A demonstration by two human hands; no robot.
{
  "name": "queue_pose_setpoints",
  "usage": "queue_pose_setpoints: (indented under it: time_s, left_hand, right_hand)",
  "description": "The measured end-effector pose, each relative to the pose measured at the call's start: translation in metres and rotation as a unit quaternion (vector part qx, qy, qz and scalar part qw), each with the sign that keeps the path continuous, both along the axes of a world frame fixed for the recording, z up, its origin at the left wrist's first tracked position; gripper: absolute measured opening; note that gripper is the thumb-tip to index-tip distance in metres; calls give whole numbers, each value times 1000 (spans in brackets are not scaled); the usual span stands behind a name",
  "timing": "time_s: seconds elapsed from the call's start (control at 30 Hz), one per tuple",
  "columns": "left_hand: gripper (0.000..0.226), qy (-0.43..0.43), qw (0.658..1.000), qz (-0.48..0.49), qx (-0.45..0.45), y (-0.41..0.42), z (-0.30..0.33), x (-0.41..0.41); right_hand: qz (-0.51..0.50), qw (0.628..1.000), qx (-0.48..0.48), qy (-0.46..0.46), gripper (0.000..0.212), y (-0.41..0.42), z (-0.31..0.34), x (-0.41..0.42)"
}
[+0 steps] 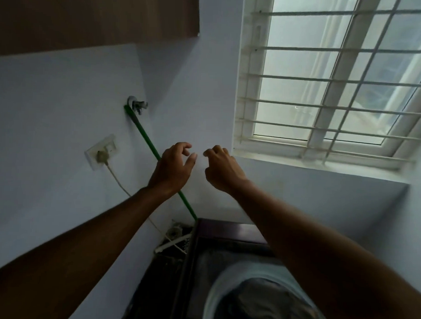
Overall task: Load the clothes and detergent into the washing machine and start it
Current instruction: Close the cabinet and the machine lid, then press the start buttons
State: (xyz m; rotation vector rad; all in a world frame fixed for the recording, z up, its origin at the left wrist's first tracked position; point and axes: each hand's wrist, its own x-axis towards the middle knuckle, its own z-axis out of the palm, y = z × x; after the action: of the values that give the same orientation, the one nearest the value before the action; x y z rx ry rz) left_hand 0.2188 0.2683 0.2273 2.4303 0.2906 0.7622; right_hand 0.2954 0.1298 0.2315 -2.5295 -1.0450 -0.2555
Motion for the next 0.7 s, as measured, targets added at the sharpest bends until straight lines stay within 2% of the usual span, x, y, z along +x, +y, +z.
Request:
queue_pose_setpoints:
  time_s: [0.33, 0.47, 0.7]
  left_hand:
    - [43, 32, 999, -20, -8, -101, -23, -34]
    - [40, 28, 999, -27, -12, -130, -28, -48]
    - [47, 41, 997, -56, -33, -170, -60, -81]
  right_hand:
    - [-28, 1000, -1, 8, 54, -113, -4, -36]
    - [-32, 999, -2, 8, 54, -143, -10, -50]
    - [-29, 999, -10, 22, 52, -174, -34, -76]
